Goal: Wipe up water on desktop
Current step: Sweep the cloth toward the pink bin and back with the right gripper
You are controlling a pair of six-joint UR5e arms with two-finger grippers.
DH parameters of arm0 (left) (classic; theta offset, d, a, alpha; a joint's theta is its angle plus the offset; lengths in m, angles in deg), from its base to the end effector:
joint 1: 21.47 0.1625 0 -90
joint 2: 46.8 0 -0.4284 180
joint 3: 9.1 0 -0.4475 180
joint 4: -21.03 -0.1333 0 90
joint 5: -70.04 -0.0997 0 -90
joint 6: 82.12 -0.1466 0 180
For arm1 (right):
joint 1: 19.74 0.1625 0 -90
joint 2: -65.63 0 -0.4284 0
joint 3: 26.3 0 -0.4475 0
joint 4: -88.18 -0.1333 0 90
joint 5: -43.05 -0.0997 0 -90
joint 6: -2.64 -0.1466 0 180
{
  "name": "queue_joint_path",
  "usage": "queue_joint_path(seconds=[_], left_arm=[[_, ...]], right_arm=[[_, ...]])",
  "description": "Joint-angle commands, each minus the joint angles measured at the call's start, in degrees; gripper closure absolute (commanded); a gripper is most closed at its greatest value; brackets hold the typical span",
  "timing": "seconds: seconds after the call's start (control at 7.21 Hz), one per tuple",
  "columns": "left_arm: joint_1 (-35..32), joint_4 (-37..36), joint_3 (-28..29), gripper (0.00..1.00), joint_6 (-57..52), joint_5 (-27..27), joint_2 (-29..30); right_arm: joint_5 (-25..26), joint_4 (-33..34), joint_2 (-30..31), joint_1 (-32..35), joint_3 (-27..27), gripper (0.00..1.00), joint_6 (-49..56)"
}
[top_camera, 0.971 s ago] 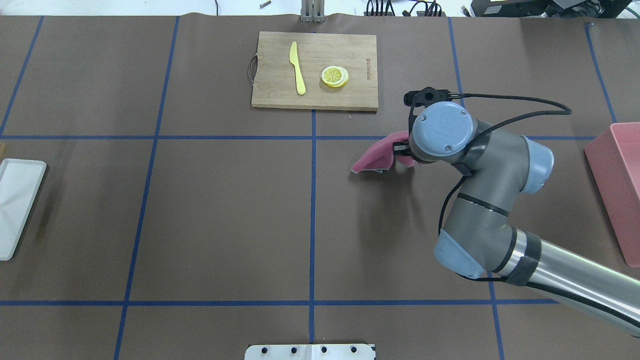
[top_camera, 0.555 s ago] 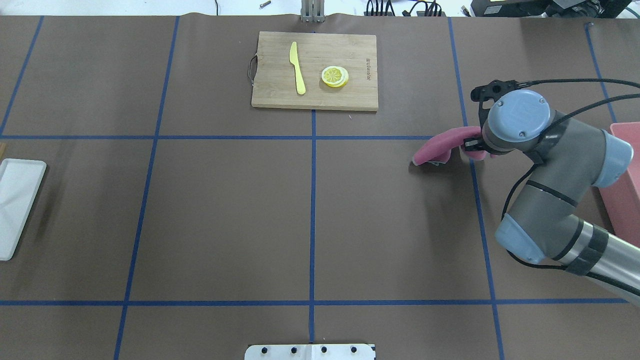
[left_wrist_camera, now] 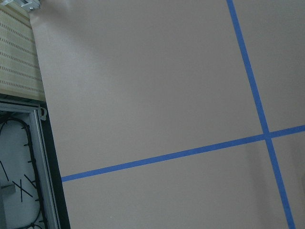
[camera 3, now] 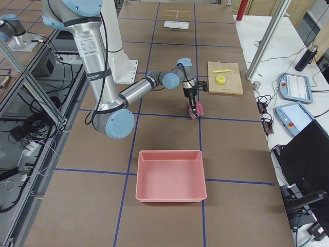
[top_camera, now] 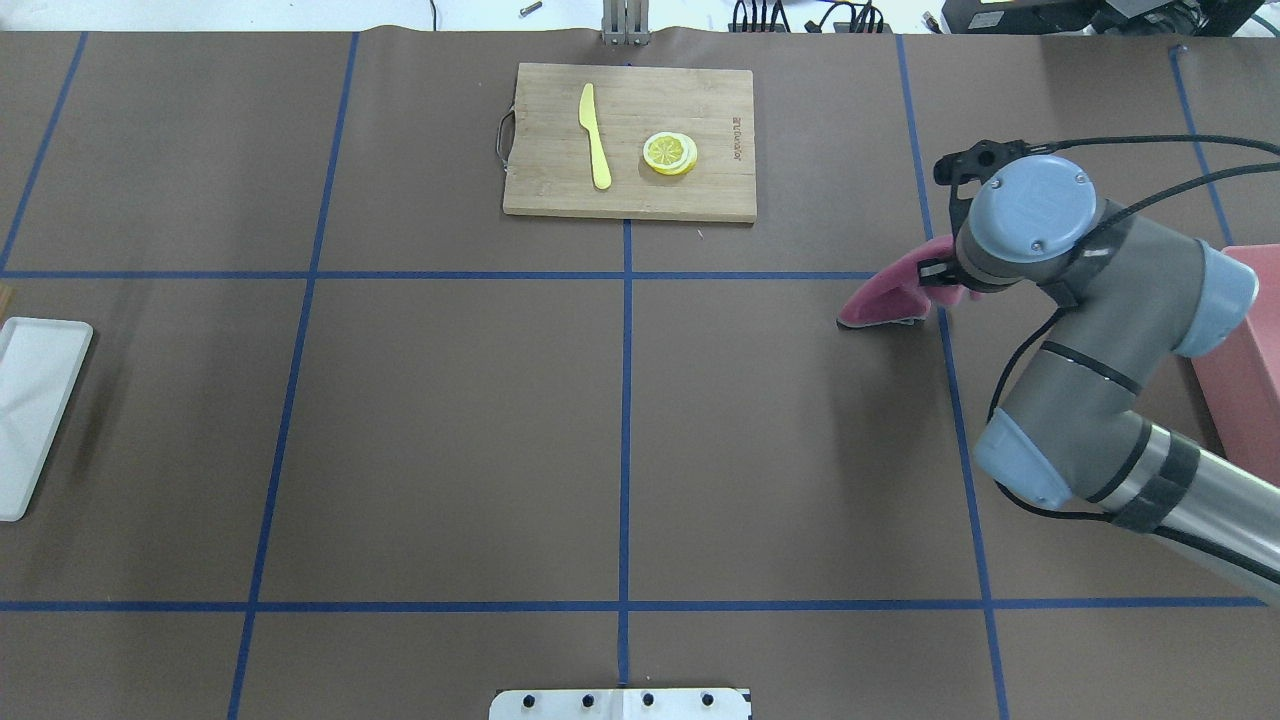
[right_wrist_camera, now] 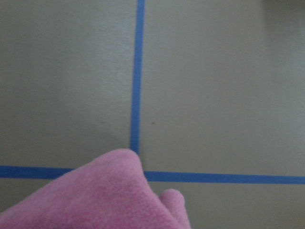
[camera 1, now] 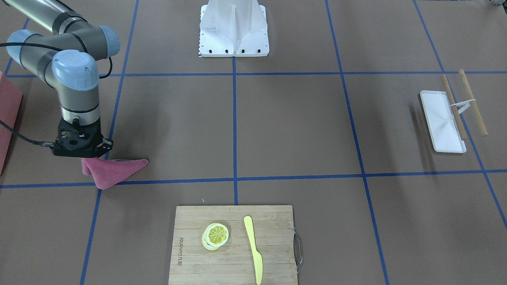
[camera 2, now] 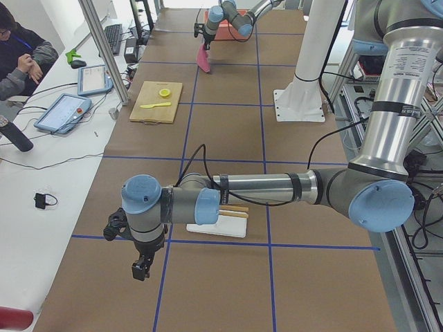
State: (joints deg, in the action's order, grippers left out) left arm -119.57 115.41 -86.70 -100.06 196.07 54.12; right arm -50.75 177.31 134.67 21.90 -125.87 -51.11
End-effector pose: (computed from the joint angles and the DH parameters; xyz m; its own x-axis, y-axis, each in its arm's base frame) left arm -0.1359 -0.6211 0.7081 0.8090 0.2242 -0.5433 -0.1140 0.9667 0.2291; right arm -0.4410 -0.5575 0.4081 0.8912 0.0029 0.4536 -0.1367 0.9552 0.2625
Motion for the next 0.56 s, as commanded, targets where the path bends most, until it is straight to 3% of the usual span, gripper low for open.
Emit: queue_joint_path(seconds=[0.0, 0.28, 0.42], left_arm=[[0.0, -0.1, 0.1, 0.02, 0.0, 0.0, 0.1], [0.0, -0.1, 0.2, 0.02, 0.0, 0.0, 0.0], [0.0, -0.1, 0.3, 0.02, 0.0, 0.0, 0.0]], right_arm=[[-0.2, -0.5, -9.1, -6.7, 2.2, 1.0, -13.5], [1.8, -0.9, -15.8, -12.3, 3.1, 1.0, -27.2], [6.4, -4.4, -18.5, -15.2, 5.6, 1.0, -32.4]])
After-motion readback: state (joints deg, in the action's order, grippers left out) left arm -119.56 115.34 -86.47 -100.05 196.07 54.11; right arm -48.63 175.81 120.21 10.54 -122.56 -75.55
